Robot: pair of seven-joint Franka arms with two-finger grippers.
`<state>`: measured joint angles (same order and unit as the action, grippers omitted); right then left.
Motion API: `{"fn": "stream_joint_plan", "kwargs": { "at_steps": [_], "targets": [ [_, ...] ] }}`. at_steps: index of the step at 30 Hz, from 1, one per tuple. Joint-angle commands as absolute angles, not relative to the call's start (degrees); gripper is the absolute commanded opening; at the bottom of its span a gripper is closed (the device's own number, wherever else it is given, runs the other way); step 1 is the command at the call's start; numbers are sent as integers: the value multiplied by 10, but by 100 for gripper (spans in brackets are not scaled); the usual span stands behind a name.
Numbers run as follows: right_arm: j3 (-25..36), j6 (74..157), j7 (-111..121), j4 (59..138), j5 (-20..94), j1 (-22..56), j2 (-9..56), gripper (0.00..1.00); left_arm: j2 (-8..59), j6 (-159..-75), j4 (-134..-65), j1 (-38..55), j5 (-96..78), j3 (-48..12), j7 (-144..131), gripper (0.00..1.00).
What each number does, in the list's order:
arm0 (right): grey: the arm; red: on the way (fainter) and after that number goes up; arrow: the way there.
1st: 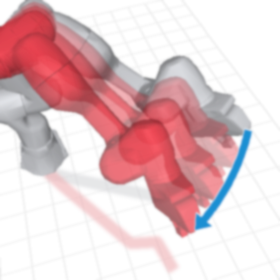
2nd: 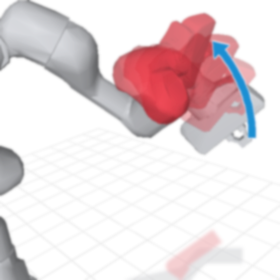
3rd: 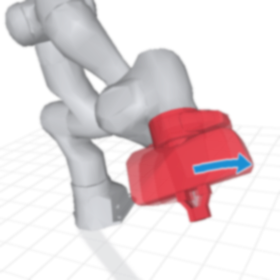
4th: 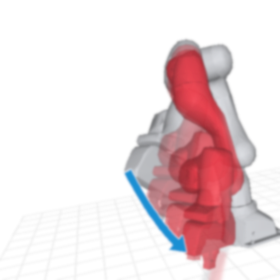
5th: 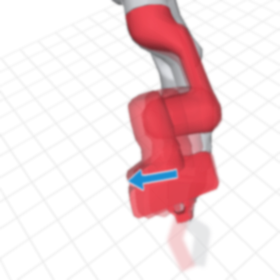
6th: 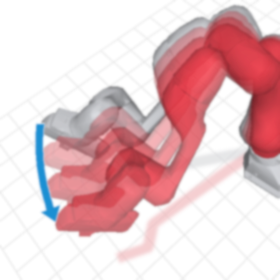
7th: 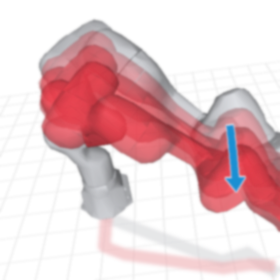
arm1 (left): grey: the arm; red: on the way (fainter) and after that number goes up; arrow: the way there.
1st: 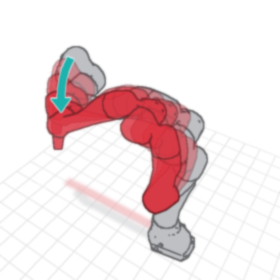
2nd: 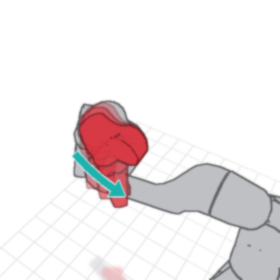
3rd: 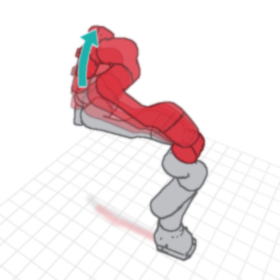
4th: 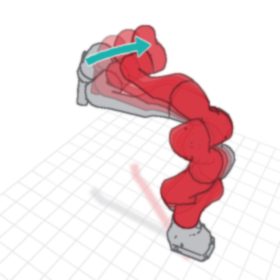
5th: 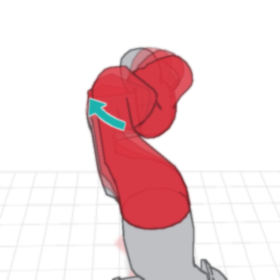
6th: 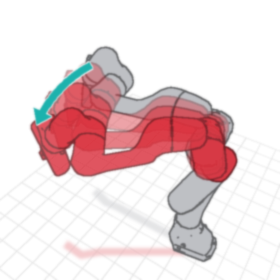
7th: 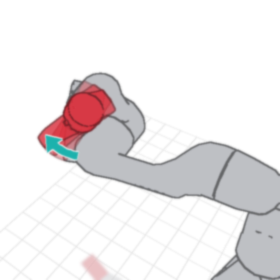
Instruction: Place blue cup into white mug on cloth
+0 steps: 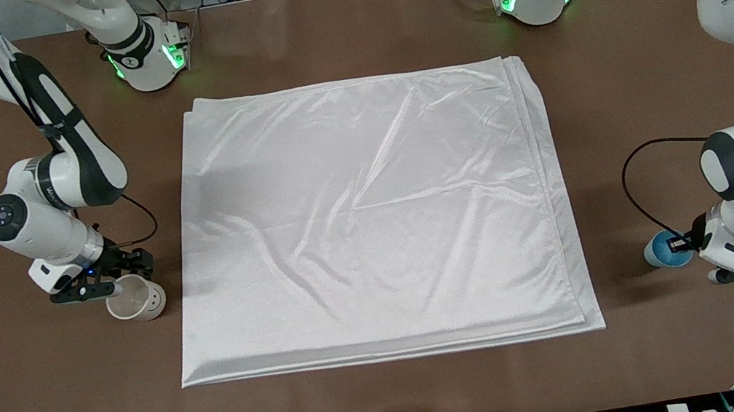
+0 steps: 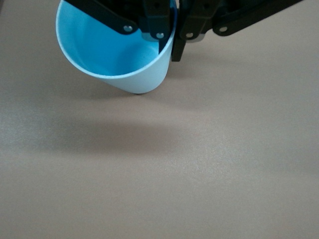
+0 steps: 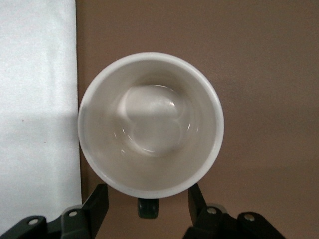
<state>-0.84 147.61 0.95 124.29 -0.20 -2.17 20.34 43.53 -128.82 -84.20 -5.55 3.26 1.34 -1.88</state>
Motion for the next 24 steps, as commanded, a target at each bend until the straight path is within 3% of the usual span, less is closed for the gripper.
{"fn": "stream_joint_plan", "kwargs": {
  "at_steps": [1, 4, 7, 9, 19, 24],
  "targets": [
    [-12, 1478, 23, 1230, 7, -28, 215, 66, 424, -1285, -840, -58, 38, 11, -12, 0],
    [-12, 1479, 23, 1230, 7, -28, 215, 56, 416, -1280, -840, -58, 37, 9, -13, 0],
    [-12, 1478, 22, 1228, 7, -30, 215, 31, 404, -1264, -840, -55, 37, 9, -15, 0],
    [-12, 1475, 20, 1224, 8, -30, 216, 22, 396, -1256, -840, -55, 37, 9, -16, 0],
    [-12, 1469, 23, 1224, 7, -27, 207, 1, 371, -1223, -840, -49, 37, 8, -21, 0],
    [-14, 1432, 22, 1215, 7, -25, 181, 0, 364, -1215, -840, -48, 37, 7, -23, 0]
  ]
}}
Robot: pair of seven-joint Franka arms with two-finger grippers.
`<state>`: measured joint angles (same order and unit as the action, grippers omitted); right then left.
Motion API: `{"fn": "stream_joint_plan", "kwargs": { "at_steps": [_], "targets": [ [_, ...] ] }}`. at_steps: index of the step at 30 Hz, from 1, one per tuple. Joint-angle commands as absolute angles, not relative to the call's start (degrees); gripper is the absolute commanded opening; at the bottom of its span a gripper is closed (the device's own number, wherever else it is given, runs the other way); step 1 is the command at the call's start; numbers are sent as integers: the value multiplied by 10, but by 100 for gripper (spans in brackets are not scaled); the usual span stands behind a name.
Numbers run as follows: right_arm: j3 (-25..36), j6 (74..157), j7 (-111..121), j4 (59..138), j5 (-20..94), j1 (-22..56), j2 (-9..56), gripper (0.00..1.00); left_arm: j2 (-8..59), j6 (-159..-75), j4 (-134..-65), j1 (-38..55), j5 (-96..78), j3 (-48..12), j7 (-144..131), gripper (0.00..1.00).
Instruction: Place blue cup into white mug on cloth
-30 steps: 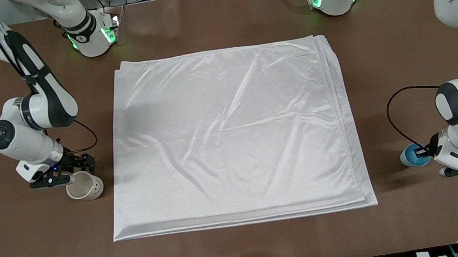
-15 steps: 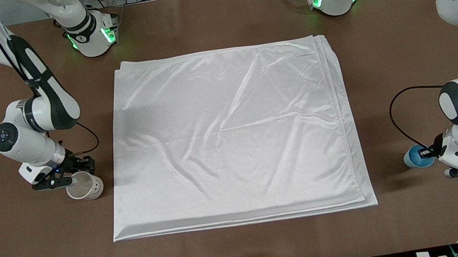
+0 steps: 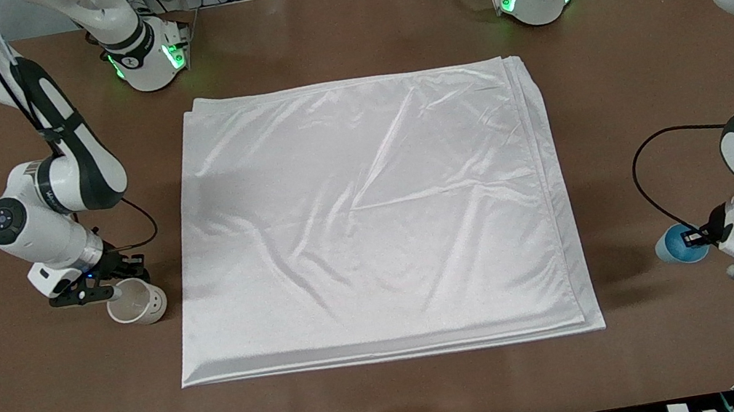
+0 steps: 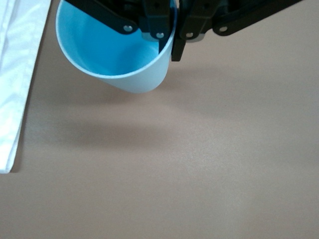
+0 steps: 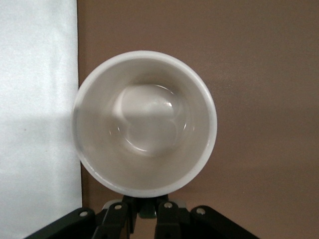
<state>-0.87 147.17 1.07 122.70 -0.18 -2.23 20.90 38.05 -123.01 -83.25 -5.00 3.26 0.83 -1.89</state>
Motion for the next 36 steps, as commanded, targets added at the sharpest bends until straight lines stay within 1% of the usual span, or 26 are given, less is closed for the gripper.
{"fn": "stream_joint_plan", "kwargs": {
  "at_steps": [1, 9, 12, 16, 21, 25, 36],
  "targets": [
    [-15, 1418, 22, 1209, 7, -25, 176, 0, 364, -1212, -840, -47, 36, 6, -23, 0],
    [-44, 1294, 7, 1116, 8, -18, 170, 0, 348, -1201, -841, -40, 11, 1, -47, 0],
    [-49, 1267, -14, 1086, 8, -7, 173, 0, 343, -1185, -840, -32, 11, 0, -65, 0],
    [-50, 1239, -49, 1052, 8, 28, 176, 0, 331, -1166, -840, -8, 11, 0, -109, 0],
    [-49, 1223, -111, 1022, 8, 82, 180, 0, 317, -1138, -840, 21, 12, 1, -159, 0],
    [-49, 1223, -160, 1013, 9, 131, 186, 0, 309, -1127, -839, 39, 11, 0, -197, 0],
    [-49, 1224, -234, 934, 27, 226, 248, 0, 299, -1110, -839, 98, 7, -1, -301, 0]
  ]
}}
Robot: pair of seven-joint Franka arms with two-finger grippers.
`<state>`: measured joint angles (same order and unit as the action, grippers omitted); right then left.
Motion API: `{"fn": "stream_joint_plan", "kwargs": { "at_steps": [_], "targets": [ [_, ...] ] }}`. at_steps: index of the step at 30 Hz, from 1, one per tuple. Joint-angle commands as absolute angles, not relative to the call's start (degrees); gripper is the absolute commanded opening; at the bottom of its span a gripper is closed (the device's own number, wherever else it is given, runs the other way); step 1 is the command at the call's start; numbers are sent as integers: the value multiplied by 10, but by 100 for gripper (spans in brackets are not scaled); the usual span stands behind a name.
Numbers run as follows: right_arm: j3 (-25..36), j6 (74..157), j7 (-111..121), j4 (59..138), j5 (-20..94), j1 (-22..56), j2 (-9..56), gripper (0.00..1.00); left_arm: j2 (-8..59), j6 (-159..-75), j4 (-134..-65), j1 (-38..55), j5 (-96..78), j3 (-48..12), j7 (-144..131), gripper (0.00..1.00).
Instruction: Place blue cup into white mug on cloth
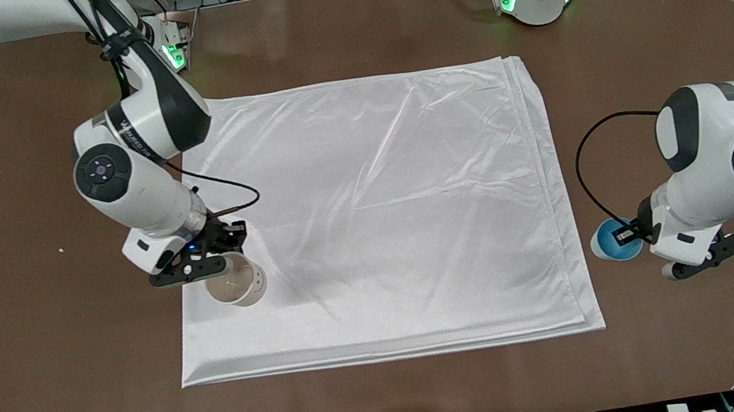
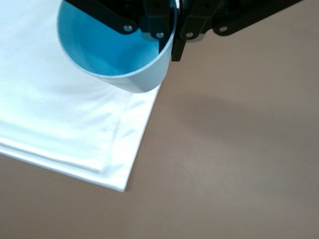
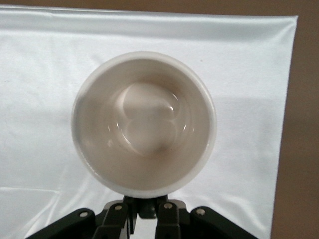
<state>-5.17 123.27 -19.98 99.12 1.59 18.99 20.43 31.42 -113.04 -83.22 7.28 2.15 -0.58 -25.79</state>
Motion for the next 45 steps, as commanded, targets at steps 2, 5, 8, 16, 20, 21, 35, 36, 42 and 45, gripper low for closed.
{"fn": "stream_joint_plan", "kwargs": {
  "at_steps": [2, 5, 8, 16, 20, 21, 35, 36, 42, 45],
  "targets": [
    [-49, 1224, -250, 915, 27, 244, 265, 0, 299, -1105, -839, 109, 0, 0, -318, 0],
    [-48, 1225, -286, 893, 23, 279, 290, 0, 298, -1103, -839, 125, -8, 0, -337, 0],
    [-46, 1230, -323, 882, 17, 315, 309, 0, 293, -1102, -839, 131, -16, 0, -350, 0],
    [-46, 1234, -333, 841, 14, 363, 363, 0, 290, -1101, -839, 142, -36, -20, -383, 0],
    [-46, 1252, -337, 833, 15, 377, 378, 0, 290, -1101, -839, 142, -36, -32, -400, 0],
    [-46, 1261, -339, 833, 15, 381, 381, 0, 290, -1101, -839, 142, -36, -36, -404, 0],
    [-43, 1349, -372, 832, 4, 422, 428, 0, 290, -1101, -838, 145, -35, -69, -463, 0],
    [-43, 1349, -373, 832, -1, 422, 429, 0, 290, -1101, -838, 148, -35, -69, -467, 0],
    [-43, 1349, -373, 832, -16, 425, 433, 7, 290, -1101, -834, 161, -33, -69, -475, 0],
    [-44, 1347, -372, 833, -16, 421, 432, 39, 291, -1102, -830, 163, -33, -71, -470, 0]
  ]
}}
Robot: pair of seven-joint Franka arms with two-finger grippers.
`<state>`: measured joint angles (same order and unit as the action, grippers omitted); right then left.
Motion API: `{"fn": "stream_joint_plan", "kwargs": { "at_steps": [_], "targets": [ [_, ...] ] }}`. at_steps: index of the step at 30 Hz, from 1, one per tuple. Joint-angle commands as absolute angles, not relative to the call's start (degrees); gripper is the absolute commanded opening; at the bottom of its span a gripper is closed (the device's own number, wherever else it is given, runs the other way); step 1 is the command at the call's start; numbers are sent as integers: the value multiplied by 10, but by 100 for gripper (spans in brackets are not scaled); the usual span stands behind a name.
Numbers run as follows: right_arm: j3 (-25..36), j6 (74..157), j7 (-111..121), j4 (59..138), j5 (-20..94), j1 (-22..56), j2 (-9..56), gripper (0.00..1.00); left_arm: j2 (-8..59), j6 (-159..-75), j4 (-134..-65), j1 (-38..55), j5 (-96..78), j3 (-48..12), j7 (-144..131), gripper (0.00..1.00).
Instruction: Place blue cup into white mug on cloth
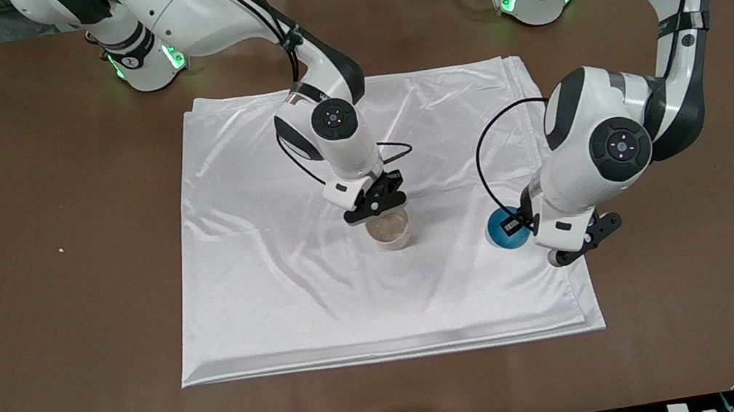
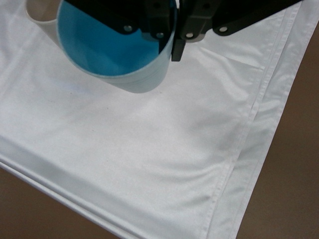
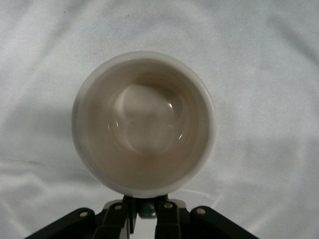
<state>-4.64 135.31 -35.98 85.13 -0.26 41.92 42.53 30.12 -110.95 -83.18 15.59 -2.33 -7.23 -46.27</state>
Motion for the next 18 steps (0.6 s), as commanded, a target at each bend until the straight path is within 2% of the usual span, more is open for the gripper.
{"fn": "stream_joint_plan", "kwargs": {
  "at_steps": [1, 2, 10, 18],
  "targets": [
    [-43, 1346, -371, 833, -17, 421, 432, 80, 291, -1102, -830, 164, -33, -71, -469, 0],
    [-43, 1345, -372, 832, -16, 421, 432, 100, 291, -1102, -830, 165, -33, -71, -469, 0],
    [-43, 1318, -371, 831, -14, 415, 418, 100, 295, -1104, -829, 194, -33, -70, -475, 0],
    [-43, 1223, -371, 798, -15, 414, 379, 100, 300, -1108, -826, 221, -32, -70, -475, 0]
  ]
}}
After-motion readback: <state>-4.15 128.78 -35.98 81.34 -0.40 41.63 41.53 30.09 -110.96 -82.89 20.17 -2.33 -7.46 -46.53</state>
